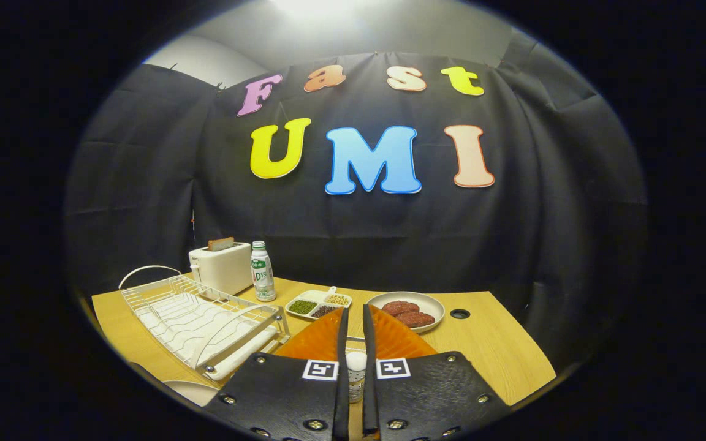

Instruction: Take the plate from the dish rack, then take the spoon from the basket and place it into the plate.

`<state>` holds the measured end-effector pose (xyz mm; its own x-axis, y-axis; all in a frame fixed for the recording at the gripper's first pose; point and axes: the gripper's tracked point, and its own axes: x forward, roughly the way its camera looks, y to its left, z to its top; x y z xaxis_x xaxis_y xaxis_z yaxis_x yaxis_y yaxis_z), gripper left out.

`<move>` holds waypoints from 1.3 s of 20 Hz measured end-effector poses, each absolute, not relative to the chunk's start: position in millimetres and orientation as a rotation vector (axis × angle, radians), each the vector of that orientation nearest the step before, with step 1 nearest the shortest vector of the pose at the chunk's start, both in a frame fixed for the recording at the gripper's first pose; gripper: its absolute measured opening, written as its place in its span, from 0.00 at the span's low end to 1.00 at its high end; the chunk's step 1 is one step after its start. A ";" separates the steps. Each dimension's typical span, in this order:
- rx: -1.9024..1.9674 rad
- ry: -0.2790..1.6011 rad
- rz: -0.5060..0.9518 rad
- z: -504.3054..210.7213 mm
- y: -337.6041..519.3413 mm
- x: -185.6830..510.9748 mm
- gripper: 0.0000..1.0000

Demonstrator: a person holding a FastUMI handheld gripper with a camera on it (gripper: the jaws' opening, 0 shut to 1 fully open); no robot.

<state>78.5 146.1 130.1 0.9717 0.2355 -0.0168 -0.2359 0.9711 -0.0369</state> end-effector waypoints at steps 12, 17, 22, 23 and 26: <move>-0.076 0.038 0.214 200.8 149.0 12.9 0.08; -0.108 0.092 0.220 198.7 158.7 -21.0 0.08; -0.083 0.164 0.247 180.2 181.3 -47.1 0.08; -0.084 0.178 0.252 175.4 186.0 -50.3 0.08; -0.089 0.208 0.278 165.2 203.7 -56.8 0.08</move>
